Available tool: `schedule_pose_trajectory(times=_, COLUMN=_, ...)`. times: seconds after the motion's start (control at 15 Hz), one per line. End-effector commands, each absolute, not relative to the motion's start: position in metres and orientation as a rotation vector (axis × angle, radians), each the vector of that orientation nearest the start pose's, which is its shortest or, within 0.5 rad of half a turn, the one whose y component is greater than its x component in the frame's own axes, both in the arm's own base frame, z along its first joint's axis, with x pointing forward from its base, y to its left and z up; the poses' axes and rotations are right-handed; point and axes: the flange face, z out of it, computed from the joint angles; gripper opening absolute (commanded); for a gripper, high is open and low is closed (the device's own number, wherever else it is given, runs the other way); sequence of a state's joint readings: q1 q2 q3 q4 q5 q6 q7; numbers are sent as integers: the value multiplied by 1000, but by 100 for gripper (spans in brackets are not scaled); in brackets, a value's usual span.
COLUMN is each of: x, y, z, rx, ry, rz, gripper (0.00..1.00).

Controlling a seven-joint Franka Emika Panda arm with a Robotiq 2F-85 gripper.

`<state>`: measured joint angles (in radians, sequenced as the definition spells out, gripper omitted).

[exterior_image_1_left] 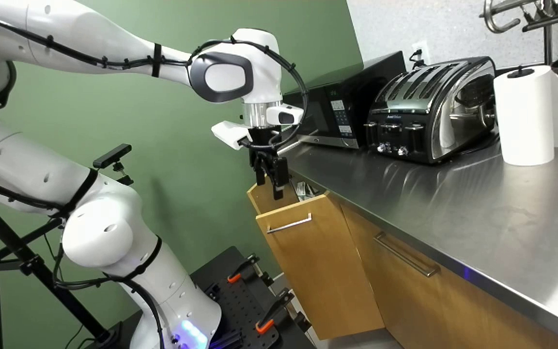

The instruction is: Close the right cabinet door

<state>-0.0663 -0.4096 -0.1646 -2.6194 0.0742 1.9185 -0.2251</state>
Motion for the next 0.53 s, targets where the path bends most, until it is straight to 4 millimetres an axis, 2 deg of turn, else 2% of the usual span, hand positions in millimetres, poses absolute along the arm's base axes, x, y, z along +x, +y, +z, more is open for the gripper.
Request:
schedule_pose_trajectory(times=0.0, x=353, y=-75, z=365, rx=-2924, ry=28, rz=386, gripper=100)
schedule_pose_trajectory(times=0.07, x=353, y=-75, z=365, rx=-2923, ry=28, rz=385, gripper=100)
schedule_pose_trajectory(times=0.2, x=359, y=-83, z=363, rx=-2866, ry=155, rz=371, gripper=100)
schedule_pose_trajectory(times=0.4, x=360, y=-96, z=349, rx=-2783, ry=340, rz=323, gripper=100)
schedule_pose_trajectory(times=0.47, x=360, y=-101, z=345, rx=-2750, ry=396, rz=290, gripper=75)
